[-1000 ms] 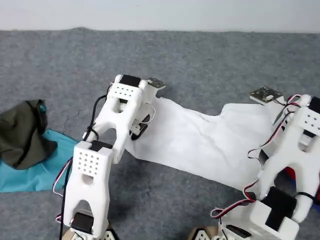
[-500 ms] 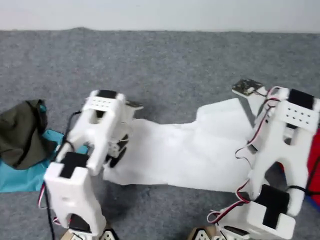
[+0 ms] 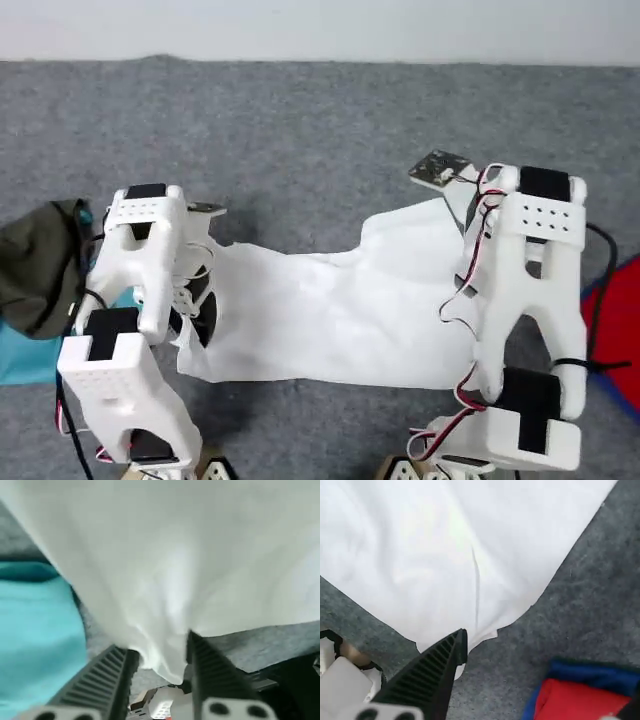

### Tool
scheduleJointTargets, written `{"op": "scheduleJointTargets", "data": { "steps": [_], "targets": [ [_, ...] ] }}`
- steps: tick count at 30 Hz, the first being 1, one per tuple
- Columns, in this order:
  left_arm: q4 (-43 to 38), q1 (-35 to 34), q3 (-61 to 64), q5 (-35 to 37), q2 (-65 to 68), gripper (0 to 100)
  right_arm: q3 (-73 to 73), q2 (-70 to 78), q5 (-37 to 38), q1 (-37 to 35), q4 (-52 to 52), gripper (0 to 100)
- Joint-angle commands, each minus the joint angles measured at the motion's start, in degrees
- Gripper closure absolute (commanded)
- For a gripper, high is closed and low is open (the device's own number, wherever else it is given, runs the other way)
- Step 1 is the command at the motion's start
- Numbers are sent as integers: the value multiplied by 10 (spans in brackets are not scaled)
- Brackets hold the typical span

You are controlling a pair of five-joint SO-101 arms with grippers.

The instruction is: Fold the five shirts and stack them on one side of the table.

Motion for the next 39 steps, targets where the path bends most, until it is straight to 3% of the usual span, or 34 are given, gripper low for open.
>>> {"op": "scheduleJointTargets", "data": {
  "steps": [1,5,9,14,19,28,39],
  "targets": [
    [17,-7,-1,5,-36,819,-3,-20,-6,-5,-10,498],
    [17,-22,-23,28,-37,821,-3,-19,-6,-10,-57,498],
    [18,-93,-84,47,-40,822,-2,-17,-36,-10,-133,530],
    [18,-196,-138,46,-98,821,-2,9,-86,-19,-216,732],
    [18,-240,-127,25,-190,821,-3,70,-127,-64,-274,898],
    [18,-241,-32,-16,-299,821,-4,147,-130,-80,-297,723],
    [18,-244,-19,-16,-304,822,-4,193,-129,-81,-372,727]
  ]
}}
